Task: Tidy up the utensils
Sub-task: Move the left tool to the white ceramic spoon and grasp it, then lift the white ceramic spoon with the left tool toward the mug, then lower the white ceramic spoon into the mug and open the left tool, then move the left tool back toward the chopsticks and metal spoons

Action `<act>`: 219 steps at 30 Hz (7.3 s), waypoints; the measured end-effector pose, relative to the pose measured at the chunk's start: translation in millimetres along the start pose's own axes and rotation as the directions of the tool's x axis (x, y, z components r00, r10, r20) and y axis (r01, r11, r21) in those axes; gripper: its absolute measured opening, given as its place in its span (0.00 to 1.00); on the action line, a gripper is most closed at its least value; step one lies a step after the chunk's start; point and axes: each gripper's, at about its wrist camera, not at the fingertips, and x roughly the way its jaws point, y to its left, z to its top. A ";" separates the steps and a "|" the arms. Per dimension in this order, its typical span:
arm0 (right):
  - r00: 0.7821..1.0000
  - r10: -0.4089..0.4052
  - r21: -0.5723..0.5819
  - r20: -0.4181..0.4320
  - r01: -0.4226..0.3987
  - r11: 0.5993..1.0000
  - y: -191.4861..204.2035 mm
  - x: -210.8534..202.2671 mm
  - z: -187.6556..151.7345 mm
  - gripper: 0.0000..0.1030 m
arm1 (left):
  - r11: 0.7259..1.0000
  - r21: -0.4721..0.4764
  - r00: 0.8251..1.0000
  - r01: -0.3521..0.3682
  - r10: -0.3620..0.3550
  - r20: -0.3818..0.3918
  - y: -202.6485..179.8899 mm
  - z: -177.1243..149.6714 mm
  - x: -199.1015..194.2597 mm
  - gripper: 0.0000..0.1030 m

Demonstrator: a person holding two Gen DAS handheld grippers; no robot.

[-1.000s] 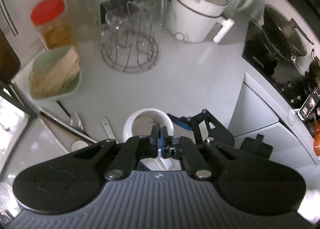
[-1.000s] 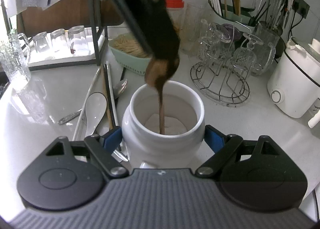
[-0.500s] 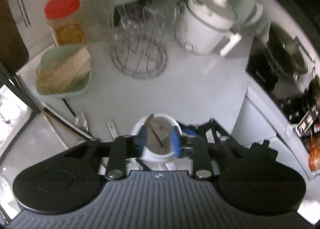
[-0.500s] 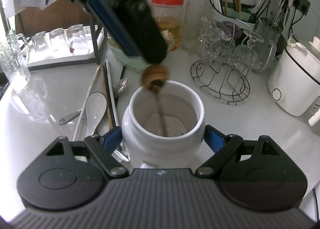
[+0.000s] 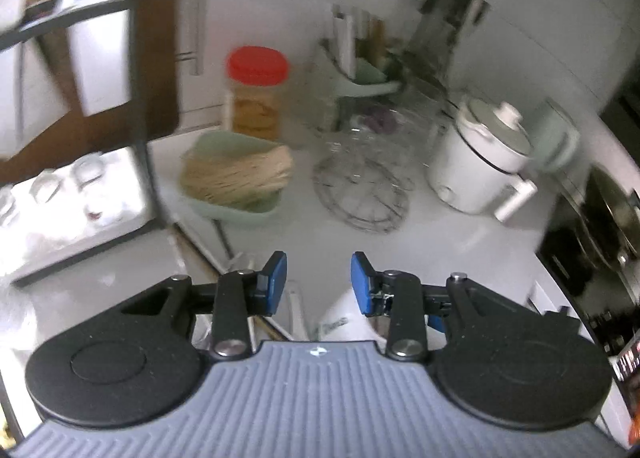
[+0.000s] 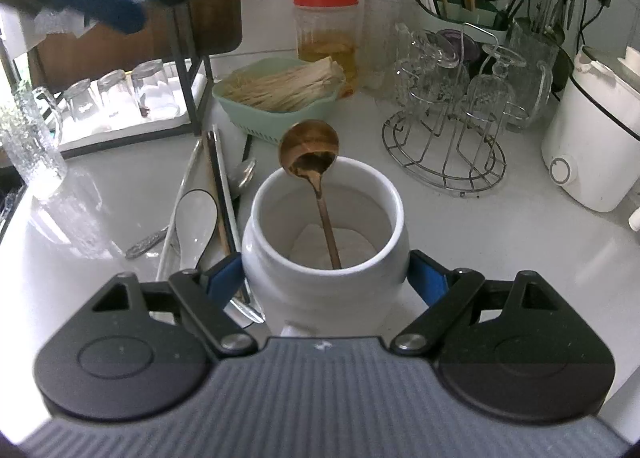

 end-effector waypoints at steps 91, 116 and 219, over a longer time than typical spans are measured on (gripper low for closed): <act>0.998 0.053 -0.059 -0.020 -0.054 0.997 -9.0 -7.4 -2.8 0.87 | 0.962 -0.033 0.962 -0.270 0.271 0.040 6.9 -80.3 71.7 0.48; 0.998 0.063 -0.076 -0.025 -0.065 0.995 12.8 -5.3 0.5 0.87 | 0.972 0.064 0.958 -0.224 0.208 0.198 -23.2 -37.7 -5.8 0.48; 0.998 0.029 -0.028 0.048 -0.028 0.999 -13.8 -13.7 -19.5 0.87 | 0.967 -0.189 0.985 -0.169 0.160 -0.063 16.1 -99.4 20.7 0.27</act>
